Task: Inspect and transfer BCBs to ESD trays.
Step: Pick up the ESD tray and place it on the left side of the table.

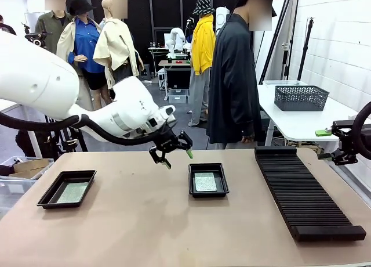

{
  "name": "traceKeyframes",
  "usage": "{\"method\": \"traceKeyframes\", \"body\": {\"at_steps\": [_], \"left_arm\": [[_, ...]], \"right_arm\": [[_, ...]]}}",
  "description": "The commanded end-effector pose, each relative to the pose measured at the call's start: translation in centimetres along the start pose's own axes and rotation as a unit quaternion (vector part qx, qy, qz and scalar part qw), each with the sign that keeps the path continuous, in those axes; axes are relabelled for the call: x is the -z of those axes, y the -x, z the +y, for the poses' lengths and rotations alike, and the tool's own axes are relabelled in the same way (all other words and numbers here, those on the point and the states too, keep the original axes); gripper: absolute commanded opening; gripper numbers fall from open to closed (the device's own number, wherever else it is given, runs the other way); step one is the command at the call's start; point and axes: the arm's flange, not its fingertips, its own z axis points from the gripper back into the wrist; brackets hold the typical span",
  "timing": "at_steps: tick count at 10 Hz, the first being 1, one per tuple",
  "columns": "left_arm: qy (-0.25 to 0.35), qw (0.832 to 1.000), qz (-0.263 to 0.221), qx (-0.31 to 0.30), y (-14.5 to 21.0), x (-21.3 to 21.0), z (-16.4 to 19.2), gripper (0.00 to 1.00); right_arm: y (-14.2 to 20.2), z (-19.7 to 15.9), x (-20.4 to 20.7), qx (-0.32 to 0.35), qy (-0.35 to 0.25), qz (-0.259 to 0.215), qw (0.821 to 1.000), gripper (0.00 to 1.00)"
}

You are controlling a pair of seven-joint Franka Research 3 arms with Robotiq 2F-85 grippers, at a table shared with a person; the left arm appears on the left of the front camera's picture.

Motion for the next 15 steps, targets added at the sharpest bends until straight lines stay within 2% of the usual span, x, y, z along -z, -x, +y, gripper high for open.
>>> {"method": "traceKeyframes", "body": {"at_steps": [1, 6, 12, 13, 15], "left_arm": [[-0.039, 0.999, -0.003, -0.001, -1.1, 1.1, -1.9, 1.0], [-0.112, 0.994, 0.008, -0.012, -1.2, 6.3, -3.8, 1.0], [-0.137, 0.989, -0.051, -0.001, -0.5, 9.0, -3.3, 1.0], [-0.132, 0.99, -0.052, -0.008, -0.7, 9.2, -3.1, 0.96], [-0.128, 0.99, -0.053, -0.019, -1.0, 9.2, -3.1, 0.77]], "right_arm": [[0.4, 0.1, 0.1, 0.0, 0.004, -0.003, 1.0, 1.0], [0.4, 0.1, 0.1, 0.0, 0.004, -0.003, 1.0, 1.0], [0.4, 0.1, 0.1, 0.0, 0.004, -0.003, 1.0, 1.0], [0.4, 0.1, 0.1, 0.0, 0.004, -0.003, 1.0, 1.0], [0.4, 0.1, 0.1, 0.0, 0.004, -0.003, 1.0, 1.0]]}}
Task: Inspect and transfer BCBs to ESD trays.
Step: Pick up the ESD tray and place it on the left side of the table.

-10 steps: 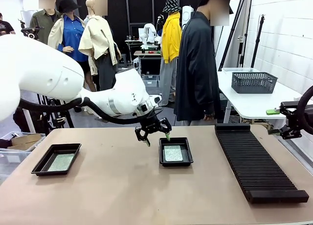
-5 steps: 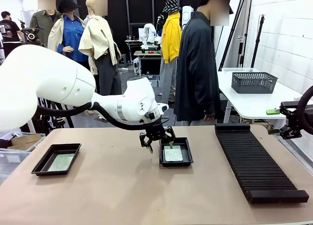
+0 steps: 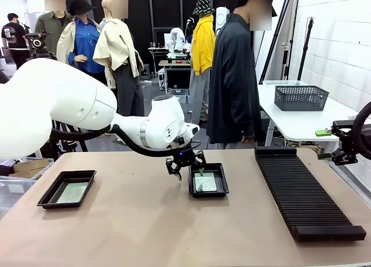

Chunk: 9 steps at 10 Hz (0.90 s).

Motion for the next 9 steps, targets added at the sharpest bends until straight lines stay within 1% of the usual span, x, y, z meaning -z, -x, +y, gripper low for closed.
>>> {"method": "traceKeyframes", "body": {"at_steps": [1, 2, 4, 5, 9], "left_arm": [[-0.01, 1.0, -0.006, -0.018, -0.05, 0.16, -0.19, 0.64], [-0.008, 1.0, -0.004, -0.018, -0.06, 0.09, -0.11, 0.49], [-0.006, 1.0, -0.007, -0.017, -0.13, -0.45, -0.11, 0.12], [-0.008, 1.0, -0.004, -0.019, -0.16, -0.46, 0.03, 0.0], [-0.013, 1.0, 0.009, -0.024, -0.48, -0.69, 0.69, 0.0]], "right_arm": [[0.44, 0.1, 0.16, 0.0, 0.004, -0.003, 1.0, 1.0], [0.44, 0.1, 0.16, 0.0, 0.004, -0.003, 1.0, 1.0], [0.44, 0.1, 0.16, 0.0, 0.004, -0.003, 1.0, 1.0], [0.44, 0.1, 0.16, 0.0, 0.004, -0.003, 1.0, 1.0], [0.44, 0.1, 0.16, 0.0, 0.004, -0.003, 1.0, 1.0]]}}
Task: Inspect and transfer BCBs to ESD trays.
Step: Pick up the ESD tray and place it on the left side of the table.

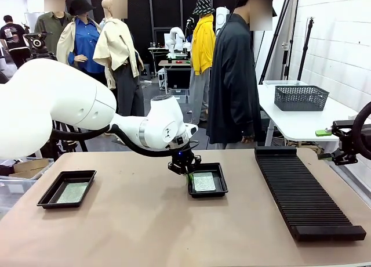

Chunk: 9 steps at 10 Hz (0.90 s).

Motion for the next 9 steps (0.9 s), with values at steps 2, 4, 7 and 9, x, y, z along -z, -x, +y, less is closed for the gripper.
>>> {"method": "traceKeyframes", "body": {"at_steps": [2, 4, 7, 9], "left_arm": [[0.001, 1.0, 0.029, -0.007, -0.35, -0.89, 0.65, 0.0], [-0.002, 1.0, 0.003, -0.002, -0.06, -0.07, 0.15, 0.0], [-0.002, 1.0, 0.003, -0.002, -0.06, -0.07, 0.15, 0.0], [-0.003, 1.0, 0.009, -0.002, -0.04, -0.11, 0.16, 0.0]], "right_arm": [[0.44, 0.1, 0.16, 0.0, 0.004, -0.003, 1.0, 1.0], [0.44, 0.1, 0.16, 0.0, 0.004, -0.003, 1.0, 1.0], [0.44, 0.1, 0.16, 0.0, 0.004, -0.003, 1.0, 1.0], [0.44, 0.1, 0.16, 0.0, 0.004, -0.003, 1.0, 1.0]]}}
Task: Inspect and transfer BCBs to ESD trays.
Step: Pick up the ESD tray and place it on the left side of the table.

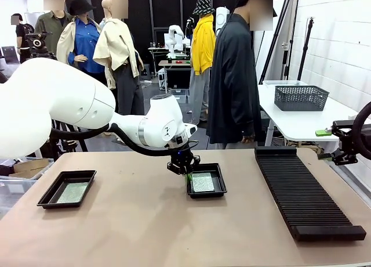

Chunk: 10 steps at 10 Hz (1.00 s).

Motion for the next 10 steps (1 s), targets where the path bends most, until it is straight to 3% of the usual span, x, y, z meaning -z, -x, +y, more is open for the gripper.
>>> {"method": "traceKeyframes", "body": {"at_steps": [1, 10], "left_arm": [[0.003, 1.0, 0.003, 0.004, -0.4, -0.8, 1.1, 0.0], [-0.018, 0.999, 0.001, 0.029, -1.4, -4.7, 13.1, 0.0]], "right_arm": [[0.4, 0.1, 0.2, 0.0, 0.004, -0.003, 1.0, 1.0], [0.4, 0.1, 0.2, 0.0, 0.004, -0.003, 1.0, 1.0]]}}
